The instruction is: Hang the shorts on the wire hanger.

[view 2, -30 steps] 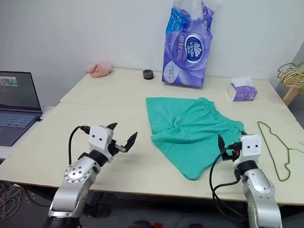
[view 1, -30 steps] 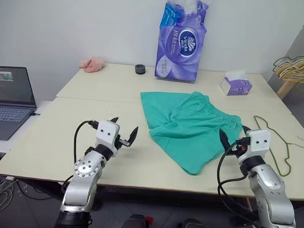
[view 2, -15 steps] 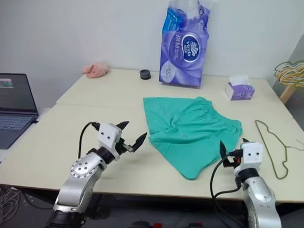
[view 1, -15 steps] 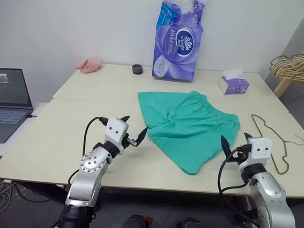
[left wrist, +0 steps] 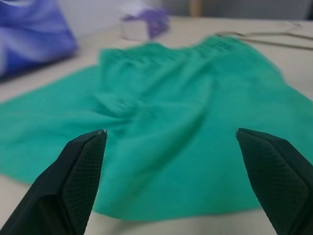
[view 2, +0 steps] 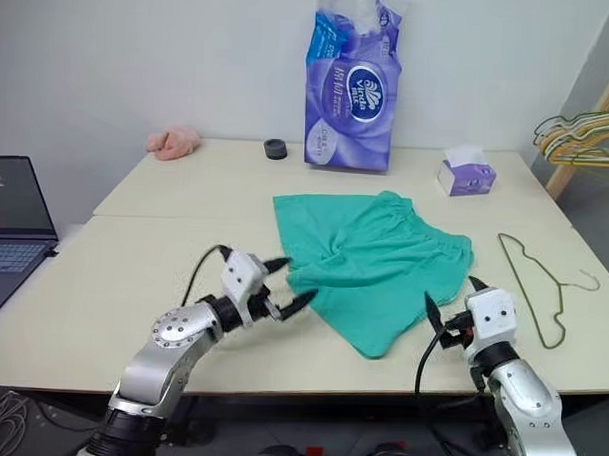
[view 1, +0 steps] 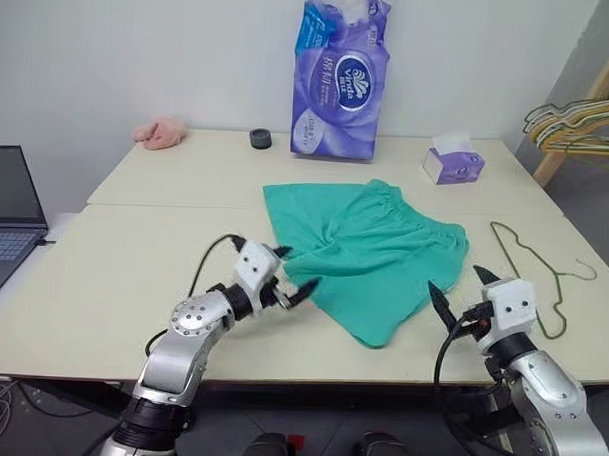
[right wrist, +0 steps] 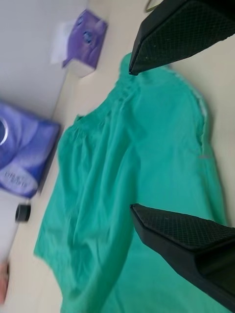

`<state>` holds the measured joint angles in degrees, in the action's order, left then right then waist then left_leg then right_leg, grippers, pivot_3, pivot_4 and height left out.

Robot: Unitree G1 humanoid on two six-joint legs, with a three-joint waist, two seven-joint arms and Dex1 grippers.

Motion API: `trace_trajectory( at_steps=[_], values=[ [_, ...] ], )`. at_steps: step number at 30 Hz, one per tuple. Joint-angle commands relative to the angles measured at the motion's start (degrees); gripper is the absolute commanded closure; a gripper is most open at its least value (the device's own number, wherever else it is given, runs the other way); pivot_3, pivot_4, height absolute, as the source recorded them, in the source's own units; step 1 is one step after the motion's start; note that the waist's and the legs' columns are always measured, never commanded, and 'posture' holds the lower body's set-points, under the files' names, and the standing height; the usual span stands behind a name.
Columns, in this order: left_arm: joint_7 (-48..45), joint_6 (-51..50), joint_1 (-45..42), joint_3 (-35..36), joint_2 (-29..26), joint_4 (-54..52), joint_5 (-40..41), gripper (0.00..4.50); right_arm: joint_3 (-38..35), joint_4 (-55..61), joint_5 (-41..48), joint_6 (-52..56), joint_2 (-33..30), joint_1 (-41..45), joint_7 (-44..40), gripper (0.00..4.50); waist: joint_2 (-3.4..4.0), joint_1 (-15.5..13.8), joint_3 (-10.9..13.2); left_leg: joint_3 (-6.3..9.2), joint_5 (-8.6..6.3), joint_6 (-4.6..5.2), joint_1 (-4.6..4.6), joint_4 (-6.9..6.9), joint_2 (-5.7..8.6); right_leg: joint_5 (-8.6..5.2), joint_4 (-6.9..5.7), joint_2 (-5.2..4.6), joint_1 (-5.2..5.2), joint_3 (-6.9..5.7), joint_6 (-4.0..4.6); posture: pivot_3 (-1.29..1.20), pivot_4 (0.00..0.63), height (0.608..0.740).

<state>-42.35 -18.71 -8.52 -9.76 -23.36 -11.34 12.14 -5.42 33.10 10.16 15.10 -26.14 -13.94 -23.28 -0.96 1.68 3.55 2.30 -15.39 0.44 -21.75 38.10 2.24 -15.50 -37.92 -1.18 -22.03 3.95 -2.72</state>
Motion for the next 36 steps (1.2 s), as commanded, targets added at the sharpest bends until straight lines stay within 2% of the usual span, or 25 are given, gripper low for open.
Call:
trace_trajectory(
  at_steps=[1,4,9,12,17,24,25,30,36],
  values=[
    [-4.6,-4.6,-3.6,-4.7,-1.2,-3.3,1.3,0.03,-2.0,8.5,6.8,3.8,-7.8,-3.9,-10.4,0.0,0.05,0.0,0.1,0.01,0.0,0.0,0.0,0.02,0.0,-0.02,0.02,0.0,0.03,0.0,-0.04,-0.1,0.04,0.74],
    [-7.9,-7.8,-6.4,-7.7,-2.0,-2.9,1.7,0.03,-4.4,11.6,10.2,6.4,-12.8,-7.4,-14.4,0.0,-0.05,0.4,0.1,0.07,0.0,0.0,0.01,0.03,0.01,-0.05,0.05,0.0,0.08,-0.02,-0.08,-0.12,0.043,0.74],
    [-15.4,-12.6,-10.6,-16.1,-4.6,-0.4,0.2,0.03,-7.2,13.4,11.7,8.1,-16.4,-10.1,-17.2,0.0,-0.08,1.5,0.2,0.07,0.0,0.0,0.03,-0.02,0.0,-0.07,0.06,0.06,0.08,-0.02,-0.07,-0.16,0.049,0.74],
    [-15.9,-13.6,-13.2,-19.7,-4.5,3.4,-2.6,0.03,-7.8,12.8,11.1,7.2,-16.2,-10.7,-17.3,0.0,-0.16,1.9,0.3,0.07,-0.01,0.0,0.03,-0.04,0.0,-0.08,0.07,0.07,0.08,-0.01,-0.08,-0.17,0.051,0.74],
    [-11.4,-9.3,-16.6,-24.7,-0.2,12.6,-10.3,0.03,-7.2,12.4,8.3,3.8,-15.0,-13.1,-17.0,0.0,-0.16,1.7,0.3,0.11,-0.01,0.0,0.01,-0.02,0.02,-0.07,0.18,0.04,0.13,-0.02,-0.13,-0.2,0.053,0.74],
    [-8.3,-4.2,-15.7,-24.1,3.3,15.9,-13.0,0.03,-7.4,11.4,5.6,1.4,-13.1,-13.9,-16.0,0.0,-0.14,1.7,0.3,0.08,-0.01,-0.01,0.16,-0.02,0.04,-0.02,0.35,-0.09,0.37,0.03,-0.21,-0.21,0.058,0.74],
    [-7.8,-3.5,-15.7,-23.8,3.7,16.5,-13.2,0.4,-7.4,11.2,5.3,1.2,-13.0,-13.8,-16.0,0.0,-0.14,1.7,0.3,0.1,-0.01,-0.01,0.18,-0.02,0.04,-0.02,0.38,-0.09,0.4,0.02,-0.21,-0.21,0.058,0.74],
    [-6.9,-1.7,-16.0,-20.4,3.9,16.3,-12.0,1.68,-7.8,8.4,3.8,0.1,-13.2,-11.5,-15.8,0.0,-0.16,2.0,0.3,0.09,-0.01,-0.01,0.2,-0.02,0.03,0.03,0.5,-0.09,0.48,0.02,-0.29,-0.2,0.057,0.74],
    [-7.5,-3.7,-15.0,-16.3,1.4,11.6,-9.8,3.48,-7.1,3.1,1.4,-1.4,-14.8,-6.7,-16.6,0.0,-0.04,3.0,0.4,0.13,-0.03,-0.03,0.17,-0.1,0.01,0.03,0.51,-0.08,0.42,0.0,-0.28,-0.17,0.053,0.74]
  ],
)
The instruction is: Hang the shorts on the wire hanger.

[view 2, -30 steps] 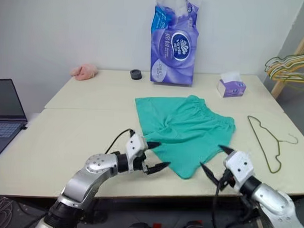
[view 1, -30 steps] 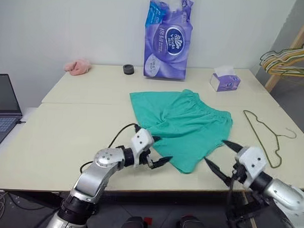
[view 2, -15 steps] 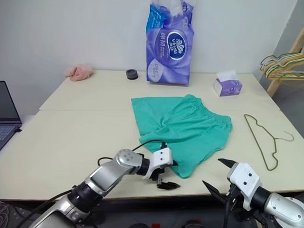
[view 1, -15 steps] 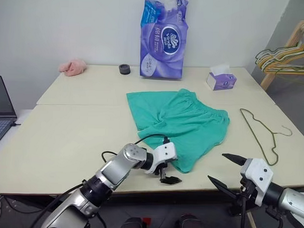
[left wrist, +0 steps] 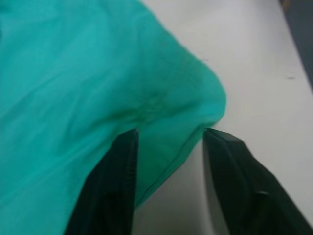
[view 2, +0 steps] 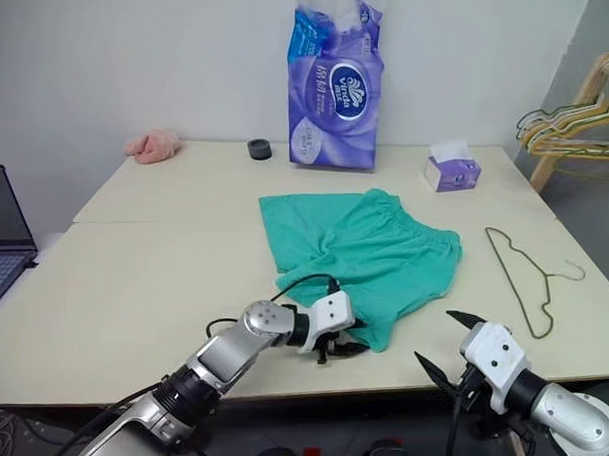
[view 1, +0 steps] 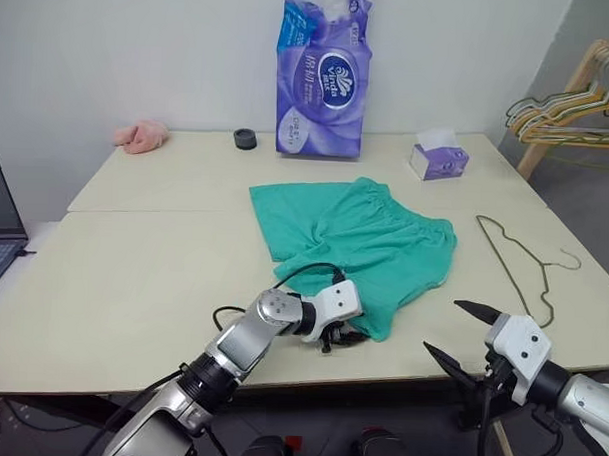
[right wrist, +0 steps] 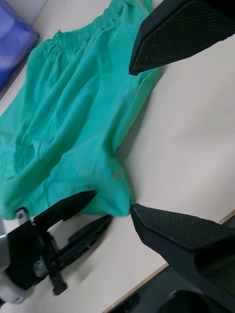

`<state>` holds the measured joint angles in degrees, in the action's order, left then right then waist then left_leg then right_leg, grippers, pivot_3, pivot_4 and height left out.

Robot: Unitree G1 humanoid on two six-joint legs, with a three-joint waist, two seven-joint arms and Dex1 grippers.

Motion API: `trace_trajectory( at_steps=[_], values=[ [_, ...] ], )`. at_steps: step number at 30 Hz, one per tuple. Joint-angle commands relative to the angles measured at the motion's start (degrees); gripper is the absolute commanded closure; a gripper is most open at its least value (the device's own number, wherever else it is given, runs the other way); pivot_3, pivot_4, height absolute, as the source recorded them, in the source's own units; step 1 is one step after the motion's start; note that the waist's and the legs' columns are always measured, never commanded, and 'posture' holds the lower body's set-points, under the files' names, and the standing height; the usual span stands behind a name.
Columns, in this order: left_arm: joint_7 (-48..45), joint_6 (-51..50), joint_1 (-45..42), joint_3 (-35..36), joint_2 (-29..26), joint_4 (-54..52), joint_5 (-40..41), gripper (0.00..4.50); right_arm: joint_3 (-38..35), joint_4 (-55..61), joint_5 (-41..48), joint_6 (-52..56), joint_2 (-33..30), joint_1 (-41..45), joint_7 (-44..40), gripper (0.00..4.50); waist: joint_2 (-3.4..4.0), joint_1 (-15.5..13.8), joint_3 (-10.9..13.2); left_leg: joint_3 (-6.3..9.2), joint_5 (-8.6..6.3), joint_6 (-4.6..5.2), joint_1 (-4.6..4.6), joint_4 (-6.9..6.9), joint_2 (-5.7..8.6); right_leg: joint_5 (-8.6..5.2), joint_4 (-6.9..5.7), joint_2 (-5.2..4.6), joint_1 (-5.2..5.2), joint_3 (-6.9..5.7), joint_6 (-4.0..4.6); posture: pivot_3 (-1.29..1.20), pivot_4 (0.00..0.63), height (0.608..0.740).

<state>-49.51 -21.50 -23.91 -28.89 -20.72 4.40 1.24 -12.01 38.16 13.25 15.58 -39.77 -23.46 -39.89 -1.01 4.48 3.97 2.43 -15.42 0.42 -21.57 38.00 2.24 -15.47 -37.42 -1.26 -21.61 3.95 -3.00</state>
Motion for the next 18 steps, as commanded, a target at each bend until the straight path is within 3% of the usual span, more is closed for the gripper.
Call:
trace_trajectory(
  at_steps=[1,3,4,8,13,18],
  values=[
    [-0.6,-1.6,0.7,3.9,-2.1,-5.2,1.6,3.82,-0.2,-3.9,-2.8,-2.5,-1.5,4.6,0.3,0.0,0.02,0.4,0.0,-0.01,0.0,-0.01,-0.01,0.0,0.0,0.0,0.0,0.0,-0.01,0.0,0.0,-0.17,0.053,0.74],
    [-0.8,-2.7,1.1,5.3,-3.1,-6.6,2.5,4.4,0.3,-7.0,-3.7,-3.4,-1.8,7.4,0.2,0.0,-0.02,0.5,0.1,-0.02,-0.01,-0.02,-0.01,0.0,0.0,0.0,0.0,0.0,-0.01,0.02,0.0,-0.16,0.053,0.74],
    [-0.8,-3.2,1.2,5.8,-3.4,-7.0,2.8,4.46,0.5,-8.0,-4.0,-3.7,-1.8,8.2,0.1,0.0,-0.02,0.5,0.2,-0.01,-0.01,-0.02,-0.01,0.0,0.0,0.01,0.0,-0.01,-0.02,0.01,0.0,-0.16,0.053,0.74],
    [-1.8,-4.7,1.7,9.5,-6.2,-8.2,4.7,4.46,3.0,-15.7,-7.6,-7.1,-3.8,14.1,-1.1,0.0,0.01,0.3,0.2,0.02,-0.01,-0.02,-0.01,-0.01,0.0,0.01,0.0,0.0,-0.02,-0.02,0.01,-0.12,0.049,0.74],
    [-3.9,-6.4,3.0,12.5,-9.2,-9.5,7.5,4.46,4.0,-17.0,-8.3,-8.4,-4.2,15.5,-1.9,0.0,0.02,0.2,0.2,0.07,-0.01,-0.02,-0.03,-0.01,0.0,0.01,-0.01,-0.01,-0.03,-0.04,0.01,-0.13,0.048,0.74],
    [-4.6,-7.6,2.4,17.5,-11.6,-7.3,10.1,4.46,8.5,-22.7,-17.8,-13.3,-5.8,18.7,1.1,0.0,-0.01,0.2,0.2,0.08,-0.01,-0.03,-0.04,0.04,0.0,0.03,-0.03,-0.03,-0.03,-0.04,0.01,-0.12,0.048,0.74]
  ],
)
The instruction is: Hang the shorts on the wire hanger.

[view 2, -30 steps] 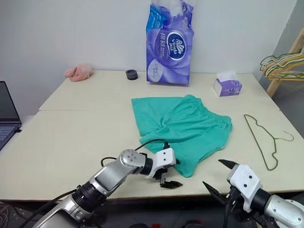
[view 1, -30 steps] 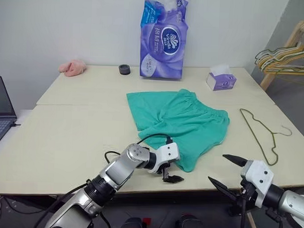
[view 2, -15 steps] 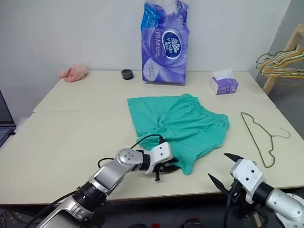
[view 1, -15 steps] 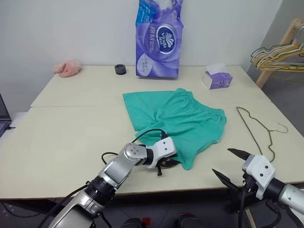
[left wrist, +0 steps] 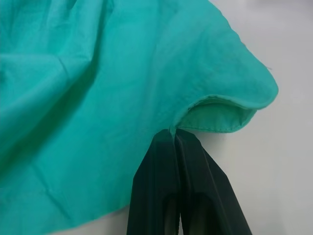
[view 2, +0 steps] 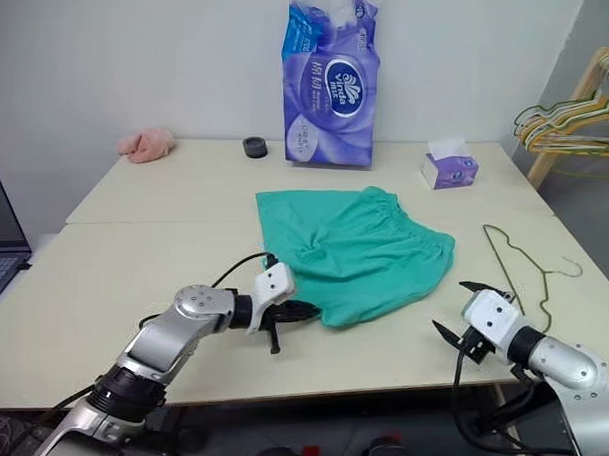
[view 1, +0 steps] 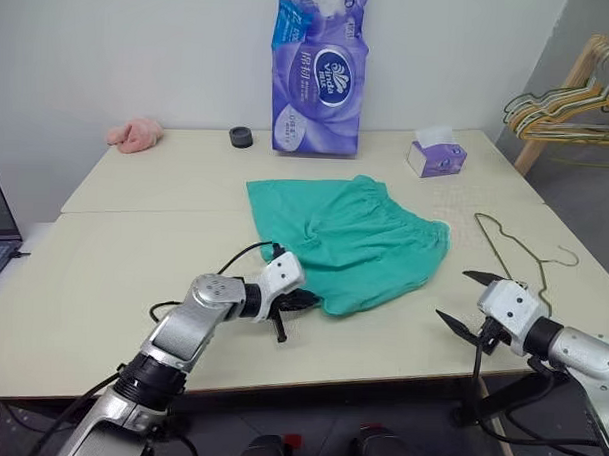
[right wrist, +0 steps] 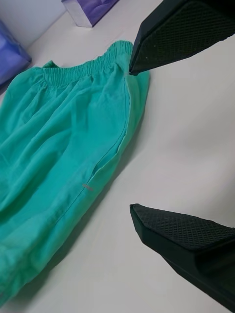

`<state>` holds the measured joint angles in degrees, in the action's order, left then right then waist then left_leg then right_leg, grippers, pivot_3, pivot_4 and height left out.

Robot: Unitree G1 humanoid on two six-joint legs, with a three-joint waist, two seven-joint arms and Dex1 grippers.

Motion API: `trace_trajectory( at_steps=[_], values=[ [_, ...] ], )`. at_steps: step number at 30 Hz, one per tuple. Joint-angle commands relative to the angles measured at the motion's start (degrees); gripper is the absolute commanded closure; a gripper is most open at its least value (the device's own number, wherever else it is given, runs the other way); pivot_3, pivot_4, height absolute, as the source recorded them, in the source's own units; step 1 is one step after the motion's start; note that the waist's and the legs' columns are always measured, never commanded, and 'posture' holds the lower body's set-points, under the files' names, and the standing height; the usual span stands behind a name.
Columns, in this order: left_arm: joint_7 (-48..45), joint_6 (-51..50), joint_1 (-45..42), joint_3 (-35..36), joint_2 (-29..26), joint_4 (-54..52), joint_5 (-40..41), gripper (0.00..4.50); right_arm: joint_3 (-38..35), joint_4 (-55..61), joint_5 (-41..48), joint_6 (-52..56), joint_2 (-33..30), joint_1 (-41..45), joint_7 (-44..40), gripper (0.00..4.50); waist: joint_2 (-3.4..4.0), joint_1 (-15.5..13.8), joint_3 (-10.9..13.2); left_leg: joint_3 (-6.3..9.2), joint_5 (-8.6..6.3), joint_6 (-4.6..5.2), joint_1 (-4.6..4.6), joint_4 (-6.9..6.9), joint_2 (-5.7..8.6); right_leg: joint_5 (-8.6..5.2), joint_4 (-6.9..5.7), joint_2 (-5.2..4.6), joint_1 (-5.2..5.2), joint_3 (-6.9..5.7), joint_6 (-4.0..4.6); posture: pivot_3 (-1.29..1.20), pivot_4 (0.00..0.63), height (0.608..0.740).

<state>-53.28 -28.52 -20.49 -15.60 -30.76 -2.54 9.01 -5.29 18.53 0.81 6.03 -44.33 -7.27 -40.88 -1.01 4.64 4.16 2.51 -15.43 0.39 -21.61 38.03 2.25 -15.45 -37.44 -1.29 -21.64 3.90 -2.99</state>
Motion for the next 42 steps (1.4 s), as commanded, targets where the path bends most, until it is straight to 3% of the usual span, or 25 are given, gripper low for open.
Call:
trace_trajectory(
  at_steps=[1,13,17,22,25,29,33,36,40,42],
  values=[
    [-1.7,-0.8,-1.2,5.0,-2.3,-0.4,3.1,4.46,3.6,-6.0,-8.0,-5.3,-1.4,4.7,2.9,0.0,0.0,0.1,0.0,-0.01,0.0,0.0,0.01,0.0,0.0,0.01,0.0,0.0,0.0,0.0,-0.01,-0.12,0.049,0.74],
    [-5.3,-3.4,-4.0,11.5,-4.8,-0.8,10.6,4.46,17.5,-37.2,-22.3,-25.3,2.0,28.5,9.8,0.0,0.02,0.2,0.0,-0.06,0.0,-0.01,0.01,-0.01,0.02,0.19,-0.25,0.01,-0.14,0.03,0.32,-0.09,0.033,0.74],
    [-4.9,-3.8,-5.1,14.2,-5.7,0.7,11.8,4.46,24.3,-50.5,-31.1,-33.5,3.9,38.3,15.7,0.0,0.02,0.5,0.0,-0.09,0.0,-0.02,0.01,-0.01,0.05,0.2,-0.32,0.0,-0.19,0.06,0.34,-0.07,0.029,0.74],
    [-5.3,-2.4,-5.9,15.4,-7.5,3.0,11.5,4.46,27.5,-63.7,-34.3,-37.4,8.1,46.7,21.3,0.0,-0.02,0.5,0.0,-0.08,0.01,-0.03,0.1,-0.04,0.05,0.19,-0.47,0.01,-0.19,0.06,0.39,-0.05,0.027,0.74],
    [-6.0,-1.0,-5.5,15.5,-9.4,4.2,10.6,4.5,29.6,-69.9,-36.8,-39.1,8.9,50.5,23.6,0.63,-0.02,0.5,0.0,-0.04,0.0,-0.06,0.11,-0.03,0.06,0.18,-0.54,0.01,-0.2,0.06,0.43,-0.05,0.028,0.74],
    [-7.1,0.0,-4.7,14.9,-11.3,4.7,10.0,4.5,30.8,-73.5,-38.3,-40.8,8.4,52.9,25.6,1.99,-0.01,0.5,0.0,-0.01,0.0,-0.07,0.11,-0.03,0.07,0.16,-0.56,0.01,-0.2,0.03,0.47,-0.05,0.029,0.74],
    [-8.1,0.6,-4.5,13.9,-12.3,4.8,9.3,4.5,31.3,-72.3,-39.1,-42.4,7.2,53.5,25.8,3.42,-0.01,0.5,0.0,0.01,0.0,-0.07,0.11,-0.03,0.08,0.15,-0.56,0.01,-0.2,0.02,0.48,-0.05,0.032,0.74],
    [-10.1,1.8,-3.5,11.9,-13.4,4.8,7.7,4.5,30.8,-63.1,-39.8,-40.8,2.3,50.9,20.1,4.46,0.06,0.4,0.1,0.01,0.0,-0.07,0.09,-0.02,0.08,0.15,-0.6,0.0,-0.24,0.03,0.48,-0.07,0.037,0.74],
    [-13.6,4.0,-1.8,9.6,-15.4,4.6,6.2,4.5,29.0,-49.7,-36.8,-37.0,-1.6,45.5,11.7,4.46,0.05,0.5,0.1,0.06,-0.01,-0.07,0.0,-0.03,0.06,0.14,-0.6,0.01,-0.33,0.0,0.48,-0.09,0.041,0.74],
    [-17.3,4.8,0.4,7.5,-17.7,3.7,5.7,4.5,26.9,-36.0,-32.7,-31.0,-5.5,38.6,2.6,4.46,0.06,0.4,0.1,0.13,-0.02,-0.07,-0.08,-0.03,0.03,0.12,-0.6,0.02,-0.37,-0.07,0.5,-0.09,0.043,0.74]
  ],
)
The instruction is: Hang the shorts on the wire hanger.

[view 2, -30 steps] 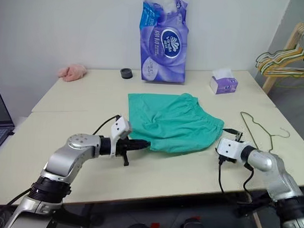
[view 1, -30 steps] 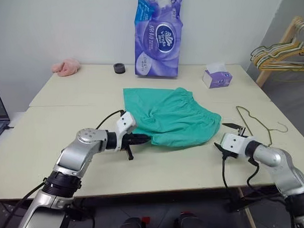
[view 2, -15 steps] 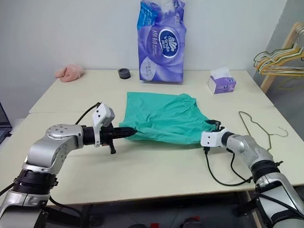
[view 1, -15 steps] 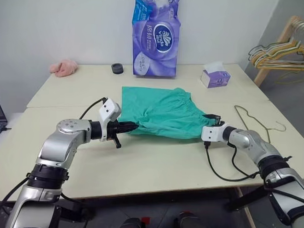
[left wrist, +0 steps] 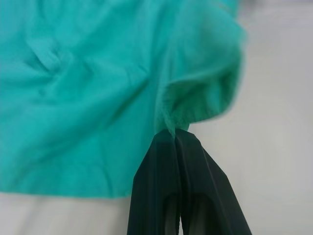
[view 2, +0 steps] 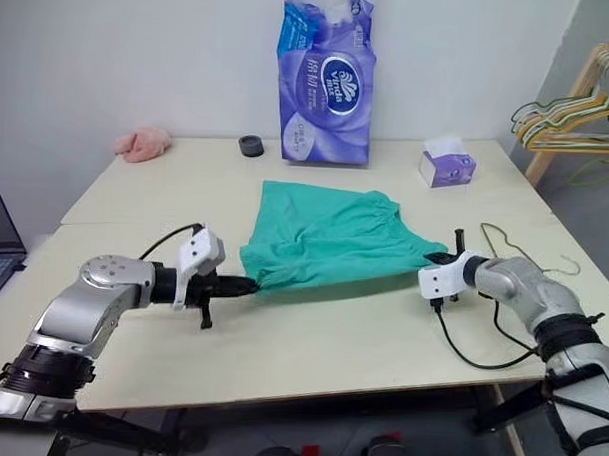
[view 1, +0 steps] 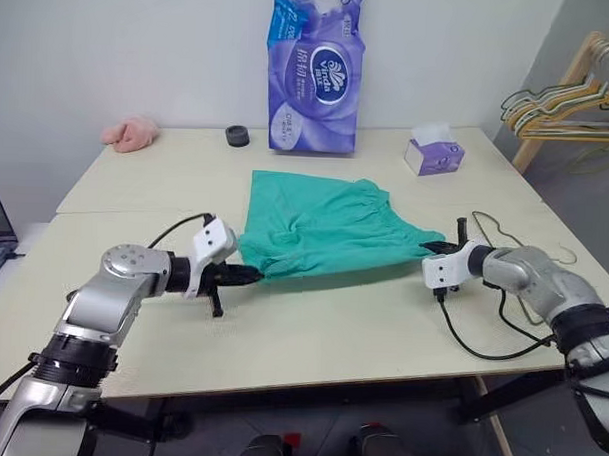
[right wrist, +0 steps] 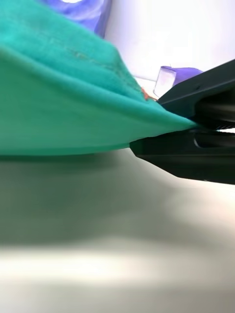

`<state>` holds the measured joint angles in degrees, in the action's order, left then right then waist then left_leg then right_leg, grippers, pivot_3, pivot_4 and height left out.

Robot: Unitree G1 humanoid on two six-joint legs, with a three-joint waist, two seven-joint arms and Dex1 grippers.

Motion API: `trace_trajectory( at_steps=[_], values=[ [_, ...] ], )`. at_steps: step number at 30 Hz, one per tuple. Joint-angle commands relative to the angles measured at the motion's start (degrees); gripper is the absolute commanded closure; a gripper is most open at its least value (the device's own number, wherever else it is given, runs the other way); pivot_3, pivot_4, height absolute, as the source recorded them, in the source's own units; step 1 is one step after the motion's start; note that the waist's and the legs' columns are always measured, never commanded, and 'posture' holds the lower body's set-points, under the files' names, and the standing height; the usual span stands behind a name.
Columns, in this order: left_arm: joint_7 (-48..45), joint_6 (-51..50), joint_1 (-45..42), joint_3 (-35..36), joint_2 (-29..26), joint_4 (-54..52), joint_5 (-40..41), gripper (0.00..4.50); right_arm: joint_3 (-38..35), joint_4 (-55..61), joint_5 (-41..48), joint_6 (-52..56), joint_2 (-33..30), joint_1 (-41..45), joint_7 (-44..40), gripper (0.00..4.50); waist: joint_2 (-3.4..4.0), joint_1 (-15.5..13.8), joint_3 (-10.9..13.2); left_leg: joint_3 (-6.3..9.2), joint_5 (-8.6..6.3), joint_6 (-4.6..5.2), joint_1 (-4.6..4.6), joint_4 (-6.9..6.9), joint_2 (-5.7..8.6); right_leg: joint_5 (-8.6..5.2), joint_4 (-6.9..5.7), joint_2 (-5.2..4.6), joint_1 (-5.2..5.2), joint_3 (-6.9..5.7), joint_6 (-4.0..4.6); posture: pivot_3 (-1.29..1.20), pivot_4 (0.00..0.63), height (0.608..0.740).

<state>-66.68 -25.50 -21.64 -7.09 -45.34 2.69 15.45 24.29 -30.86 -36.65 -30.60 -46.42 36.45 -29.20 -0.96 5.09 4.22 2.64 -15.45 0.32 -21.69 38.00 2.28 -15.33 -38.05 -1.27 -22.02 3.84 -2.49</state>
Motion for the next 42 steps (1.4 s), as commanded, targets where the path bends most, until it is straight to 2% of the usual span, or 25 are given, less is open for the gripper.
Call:
trace_trajectory(
  at_steps=[1,6,12,16,23,31,32,35,39,42],
  values=[
    [-5.8,1.9,2.6,-1.9,-4.3,-2.0,-0.9,4.5,-3.7,20.0,6.9,8.6,-5.3,-8.8,-13.5,4.46,0.03,0.0,0.0,0.03,0.0,0.0,-0.02,0.0,-0.01,-0.02,-0.02,0.0,-0.03,-0.02,0.02,-0.1,0.044,0.74],
    [-12.1,1.6,7.3,-3.7,-8.0,-4.9,0.4,4.5,-7.1,41.8,14.2,21.6,-10.3,-22.0,-26.4,4.46,0.11,-0.1,0.0,0.09,-0.02,0.0,-0.16,0.03,-0.02,-0.07,-0.07,-0.01,-0.14,-0.11,0.04,-0.11,0.046,0.74],
    [-19.4,-0.5,16.5,-5.1,-12.7,-14.0,4.1,4.5,-9.8,54.4,19.8,30.2,-12.8,-28.8,-33.9,4.46,0.13,-0.1,0.1,0.02,-0.01,0.0,0.02,0.09,-0.06,-0.28,-0.02,-0.01,0.02,-0.09,-0.18,-0.12,0.048,0.74],
    [-22.0,-0.5,21.0,-5.1,-15.5,-17.9,5.3,4.5,-10.2,56.7,21.2,30.0,-14.8,-29.9,-36.4,4.46,0.12,-0.3,0.1,0.03,-0.03,-0.02,-0.02,0.06,-0.09,-0.29,0.01,-0.02,-0.03,-0.14,-0.16,-0.12,0.048,0.74],
    [-22.0,-0.6,23.8,-4.9,-16.7,-20.5,6.5,4.5,-12.0,58.8,24.5,27.1,-19.8,-33.0,-40.4,4.46,0.13,-0.7,0.1,0.01,-0.02,-0.02,0.02,0.1,-0.1,-0.37,0.04,-0.06,0.02,-0.22,-0.09,-0.11,0.047,0.74],
    [-20.4,-2.5,22.2,-6.1,-15.6,-21.6,6.9,4.5,-10.5,61.3,26.1,29.6,-18.5,-33.7,-41.5,4.46,0.14,-0.7,0.1,0.01,-0.02,-0.02,0.04,0.08,-0.13,-0.4,0.02,-0.03,0.03,-0.26,-0.06,-0.11,0.048,0.74],
    [-19.9,-3.1,21.8,-6.2,-15.3,-21.8,7.1,4.5,-10.5,61.4,26.3,29.8,-18.7,-33.7,-41.9,4.03,0.15,-0.7,0.1,0.0,-0.02,-0.02,0.03,0.08,-0.13,-0.4,0.02,-0.03,0.03,-0.24,-0.06,-0.11,0.048,0.74],
    [-19.2,-5.1,21.0,-6.1,-14.4,-22.0,8.0,3.86,-11.0,61.7,26.8,30.0,-19.2,-33.2,-42.8,3.15,0.13,-0.7,0.1,-0.01,-0.02,-0.02,0.03,0.09,-0.13,-0.4,0.02,-0.03,0.04,-0.24,-0.06,-0.12,0.05,0.74],
    [-18.6,-6.4,20.0,-5.9,-13.5,-22.4,8.8,2.7,-13.1,61.1,30.3,29.8,-20.0,-31.3,-44.6,1.78,0.13,-0.6,0.1,-0.01,-0.02,-0.02,0.04,0.1,-0.13,-0.4,0.02,-0.03,0.05,-0.24,-0.06,-0.12,0.049,0.74],
    [-17.3,-7.1,18.9,-4.8,-12.1,-22.4,9.7,1.77,-16.3,61.4,36.8,31.7,-20.0,-30.5,-46.2,0.69,0.13,-0.6,0.1,-0.01,-0.02,-0.02,0.04,0.09,-0.13,-0.4,0.02,-0.03,0.05,-0.24,-0.06,-0.12,0.048,0.74]
  ],
)
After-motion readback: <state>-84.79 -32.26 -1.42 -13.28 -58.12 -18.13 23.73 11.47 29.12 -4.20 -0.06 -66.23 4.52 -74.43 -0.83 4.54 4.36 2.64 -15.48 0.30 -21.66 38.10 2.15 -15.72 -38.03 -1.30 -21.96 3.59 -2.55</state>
